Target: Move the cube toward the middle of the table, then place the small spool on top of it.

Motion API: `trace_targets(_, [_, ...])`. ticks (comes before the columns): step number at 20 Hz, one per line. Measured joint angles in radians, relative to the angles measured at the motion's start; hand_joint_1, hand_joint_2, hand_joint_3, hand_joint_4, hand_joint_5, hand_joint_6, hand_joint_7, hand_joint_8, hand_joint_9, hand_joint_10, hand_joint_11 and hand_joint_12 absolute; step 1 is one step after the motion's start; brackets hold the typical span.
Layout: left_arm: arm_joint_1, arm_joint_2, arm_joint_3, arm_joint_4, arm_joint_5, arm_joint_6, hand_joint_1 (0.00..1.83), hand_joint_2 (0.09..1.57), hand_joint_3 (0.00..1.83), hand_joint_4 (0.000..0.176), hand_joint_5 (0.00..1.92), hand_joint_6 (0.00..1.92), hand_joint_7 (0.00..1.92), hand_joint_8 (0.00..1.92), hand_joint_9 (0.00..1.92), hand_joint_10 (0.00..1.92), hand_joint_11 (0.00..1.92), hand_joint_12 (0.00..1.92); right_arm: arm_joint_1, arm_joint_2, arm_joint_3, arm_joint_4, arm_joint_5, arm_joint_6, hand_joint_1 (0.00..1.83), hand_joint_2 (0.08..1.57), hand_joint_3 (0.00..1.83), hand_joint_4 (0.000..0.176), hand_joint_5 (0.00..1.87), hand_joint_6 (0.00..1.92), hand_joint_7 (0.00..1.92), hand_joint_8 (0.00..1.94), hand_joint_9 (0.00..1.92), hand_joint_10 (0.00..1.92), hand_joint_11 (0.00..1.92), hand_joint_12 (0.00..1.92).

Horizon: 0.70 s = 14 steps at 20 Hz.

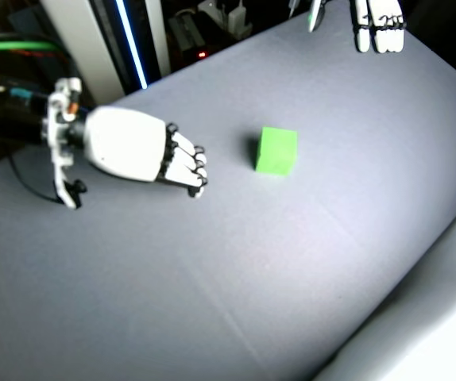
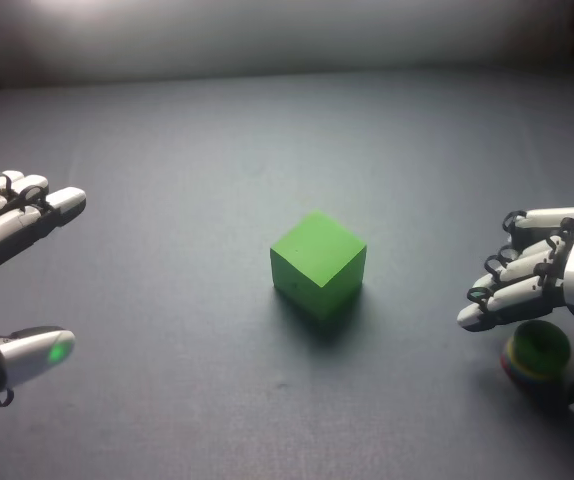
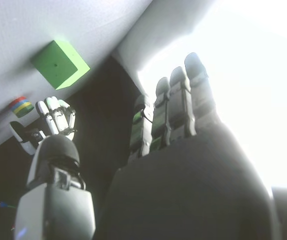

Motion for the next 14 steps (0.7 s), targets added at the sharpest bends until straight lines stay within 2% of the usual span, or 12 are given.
trace_targets(1, [0.000, 0.000, 0.000, -0.001, -0.001, 0.000, 0.19, 1.25, 0.00, 0.147, 0.06, 0.00, 0.06, 0.00, 0.04, 0.00, 0.00, 0.26, -0.001, 0.000, 0.000, 0.000, -0.001, 0.000, 0.99, 0.89, 0.00, 0.115, 0.54, 0.00, 0.57, 0.00, 0.73, 0.03, 0.21, 1.32])
trace_targets(3, [0.000, 0.000, 0.000, 0.001, -0.001, -0.001, 0.19, 1.25, 0.00, 0.157, 0.05, 0.00, 0.05, 0.00, 0.04, 0.00, 0.00, 0.27, -0.005, 0.000, -0.002, 0.000, -0.001, 0.000, 1.03, 0.90, 0.00, 0.101, 0.57, 0.00, 0.58, 0.00, 0.77, 0.05, 0.25, 1.38])
trace_targets(4, [0.000, 0.000, 0.000, 0.002, -0.001, -0.002, 0.21, 1.26, 0.00, 0.153, 0.04, 0.00, 0.05, 0.00, 0.04, 0.00, 0.00, 0.26, -0.006, 0.000, -0.002, -0.002, -0.002, 0.000, 1.03, 0.90, 0.00, 0.083, 0.60, 0.01, 0.60, 0.00, 0.79, 0.06, 0.27, 1.37])
trace_targets(5, [0.000, 0.000, 0.000, 0.000, 0.000, -0.002, 0.22, 1.26, 0.00, 0.161, 0.05, 0.00, 0.05, 0.00, 0.04, 0.00, 0.00, 0.24, -0.007, 0.000, -0.003, -0.005, -0.009, 0.000, 1.07, 0.90, 0.00, 0.056, 0.64, 0.01, 0.63, 0.01, 0.77, 0.05, 0.25, 1.27])
trace_targets(8, [0.003, -0.008, 0.000, -0.001, 0.000, -0.003, 0.24, 1.25, 0.00, 0.151, 0.06, 0.00, 0.06, 0.00, 0.04, 0.00, 0.00, 0.23, -0.007, 0.000, -0.003, -0.004, -0.014, 0.000, 1.12, 0.94, 0.00, 0.019, 0.74, 0.01, 0.71, 0.01, 0.78, 0.03, 0.24, 1.19])
trace_targets(9, [0.003, -0.008, 0.000, 0.001, -0.001, -0.005, 0.24, 1.24, 0.00, 0.147, 0.07, 0.00, 0.06, 0.00, 0.03, 0.00, 0.00, 0.25, -0.007, -0.001, -0.003, -0.004, -0.017, 0.000, 1.13, 0.94, 0.00, 0.005, 0.80, 0.01, 0.75, 0.01, 0.81, 0.04, 0.25, 1.23])
trace_targets(11, [0.003, -0.009, 0.000, -0.002, -0.001, -0.005, 0.22, 1.24, 0.00, 0.128, 0.08, 0.00, 0.06, 0.00, 0.04, 0.00, 0.00, 0.29, -0.007, -0.010, 0.005, -0.004, -0.019, 0.000, 1.13, 0.97, 0.01, 0.000, 0.83, 0.01, 0.78, 0.02, 0.84, 0.05, 0.26, 1.24])
trace_targets(14, [0.003, -0.011, 0.000, -0.001, 0.000, -0.008, 0.22, 1.24, 0.00, 0.128, 0.08, 0.00, 0.07, 0.00, 0.04, 0.00, 0.00, 0.28, -0.007, -0.020, 0.012, -0.004, -0.027, 0.000, 1.09, 0.97, 0.00, 0.000, 0.88, 0.00, 0.85, 0.02, 0.89, 0.07, 0.35, 1.27])
